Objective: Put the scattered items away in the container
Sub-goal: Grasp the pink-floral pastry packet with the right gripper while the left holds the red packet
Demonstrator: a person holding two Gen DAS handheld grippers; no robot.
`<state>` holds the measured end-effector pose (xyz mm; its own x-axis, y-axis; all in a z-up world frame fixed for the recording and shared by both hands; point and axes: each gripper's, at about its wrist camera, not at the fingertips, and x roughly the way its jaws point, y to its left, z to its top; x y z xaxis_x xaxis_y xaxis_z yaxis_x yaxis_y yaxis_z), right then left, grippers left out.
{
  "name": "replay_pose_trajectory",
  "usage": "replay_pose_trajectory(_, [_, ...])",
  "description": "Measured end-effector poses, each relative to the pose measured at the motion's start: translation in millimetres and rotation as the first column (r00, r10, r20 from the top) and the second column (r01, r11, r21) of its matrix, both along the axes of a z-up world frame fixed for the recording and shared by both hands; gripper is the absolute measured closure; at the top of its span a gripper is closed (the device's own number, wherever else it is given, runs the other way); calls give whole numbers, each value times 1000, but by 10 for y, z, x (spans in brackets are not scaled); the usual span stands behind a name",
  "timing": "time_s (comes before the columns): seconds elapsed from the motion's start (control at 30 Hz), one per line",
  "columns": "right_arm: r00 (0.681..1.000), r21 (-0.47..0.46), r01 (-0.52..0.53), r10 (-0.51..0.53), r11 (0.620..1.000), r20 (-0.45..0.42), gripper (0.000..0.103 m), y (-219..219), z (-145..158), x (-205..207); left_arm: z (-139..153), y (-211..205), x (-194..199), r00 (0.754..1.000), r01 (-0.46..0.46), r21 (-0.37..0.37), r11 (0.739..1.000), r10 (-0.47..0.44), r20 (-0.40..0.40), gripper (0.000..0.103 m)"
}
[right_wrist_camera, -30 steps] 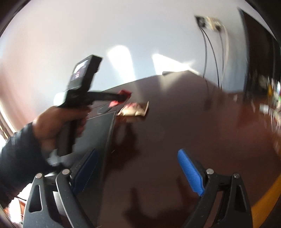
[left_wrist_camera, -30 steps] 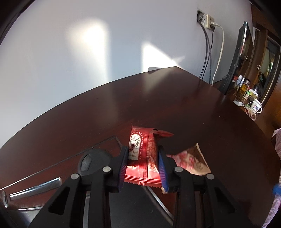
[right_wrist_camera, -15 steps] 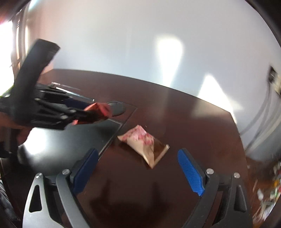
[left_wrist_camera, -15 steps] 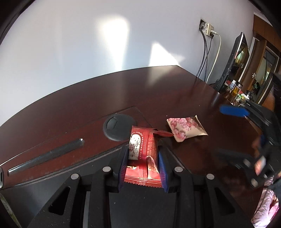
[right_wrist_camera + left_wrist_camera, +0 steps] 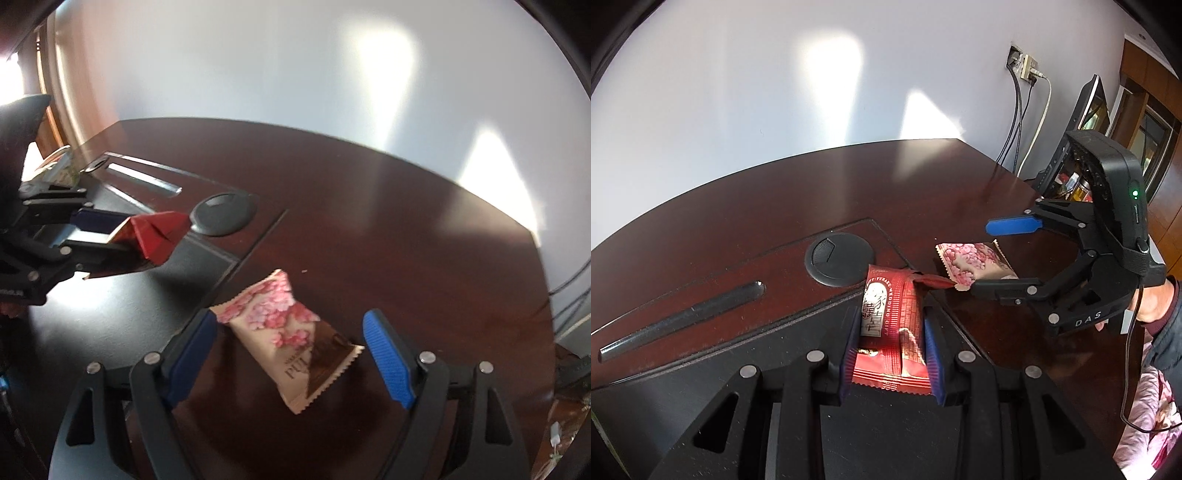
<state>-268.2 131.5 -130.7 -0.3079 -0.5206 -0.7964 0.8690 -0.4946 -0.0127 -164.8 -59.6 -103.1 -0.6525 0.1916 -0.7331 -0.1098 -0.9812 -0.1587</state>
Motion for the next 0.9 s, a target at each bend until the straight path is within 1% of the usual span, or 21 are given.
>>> replay_pose_trajectory(0.13, [999,26,-46,45,999,9,23,-71,-10,2,4,-1,4,1000,1,-2,1000,-1,3,68])
replay_pose_trajectory(0.2, [999,31,-53,52,998,15,23,-96,-16,-2,4,-3,1,1000,0,-1,1000,0,5,68])
replay_pose_trajectory(0.27, [998,39,-59,58,997,24,27,-114,-36,-2,0,-3,3,1000,0,-1,1000,0,7,68])
replay_pose_trajectory(0.47, [998,67,-67,65,996,25,28,-105,-98,5,-8,2,10,1000,2,4,1000,-2,12,68])
replay_pose_trajectory(0.63, [998,48,-58,55,997,43,34,-78,-95,7,-8,8,16,1000,-3,8,1000,3,12,68])
replay_pose_trajectory(0.73, [997,33,-48,46,998,58,34,-42,-77,6,-8,21,44,1000,-2,11,1000,2,11,68])
replay_pose_trajectory(0.8, [997,21,-40,39,999,69,43,-20,-60,7,-2,22,51,1000,-4,11,1000,4,9,68])
replay_pose_trajectory(0.83, [997,15,-38,37,999,73,51,-7,-50,13,0,20,61,1000,-7,11,1000,7,7,68])
replay_pose_trajectory(0.87, [996,9,-36,35,999,77,56,6,-40,19,2,19,71,1000,-9,11,1000,9,5,68])
replay_pose_trajectory(0.9, [997,8,-31,30,999,75,56,15,-36,38,4,19,82,1000,-13,7,1000,13,3,68])
